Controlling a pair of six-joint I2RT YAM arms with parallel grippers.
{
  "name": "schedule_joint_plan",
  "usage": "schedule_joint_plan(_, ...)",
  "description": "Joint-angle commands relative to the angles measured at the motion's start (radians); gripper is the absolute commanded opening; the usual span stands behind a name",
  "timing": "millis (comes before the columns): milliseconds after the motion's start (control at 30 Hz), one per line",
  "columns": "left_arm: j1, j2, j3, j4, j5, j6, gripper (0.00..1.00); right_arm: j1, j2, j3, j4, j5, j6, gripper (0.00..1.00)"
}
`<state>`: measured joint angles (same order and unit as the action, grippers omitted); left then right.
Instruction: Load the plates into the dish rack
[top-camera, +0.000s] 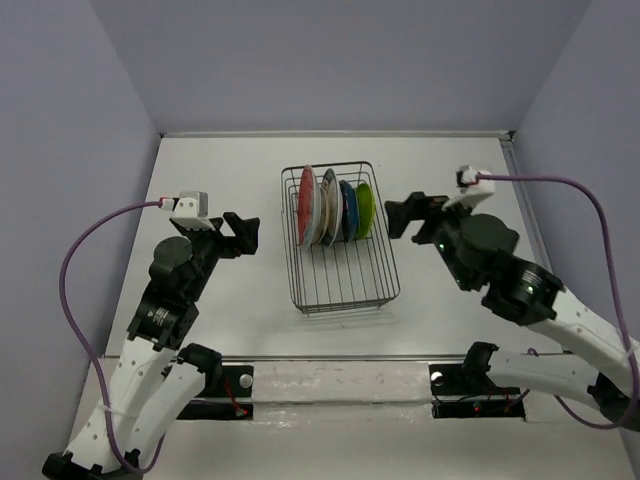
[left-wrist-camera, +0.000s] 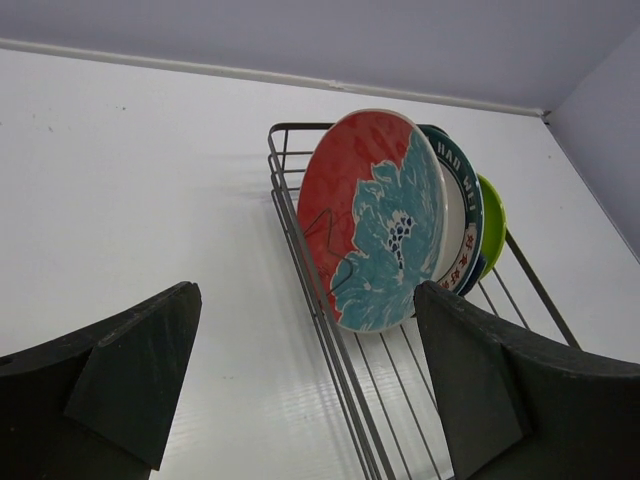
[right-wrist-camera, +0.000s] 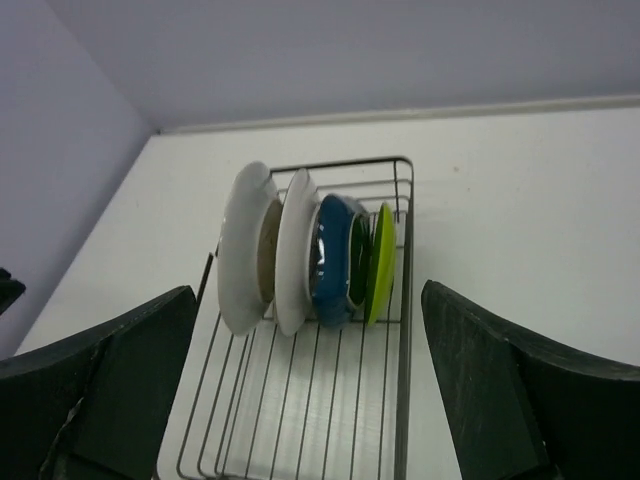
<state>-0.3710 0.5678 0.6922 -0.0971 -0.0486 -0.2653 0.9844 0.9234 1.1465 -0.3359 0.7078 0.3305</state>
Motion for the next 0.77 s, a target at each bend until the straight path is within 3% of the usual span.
schedule_joint_plan(0, 0.009, -0.002, -0.006, 0.088, 0.027, 0.014, 0.99, 0.008, -0.197, -0.187, 0.150, 0.078, -0.065, 1.00)
schedule_joint_plan(167, 0.027, -0.006, -0.014, 0.089, 0.044, 0.012, 0.99, 0.008, -0.308, -0.320, 0.178, 0.082, -0.051, 1.00)
schedule_joint_plan(733, 0.041, -0.059, -0.033, 0.131, 0.121, 0.024, 0.99, 0.008, -0.242, -0.363, 0.182, 0.137, 0.050, 1.00)
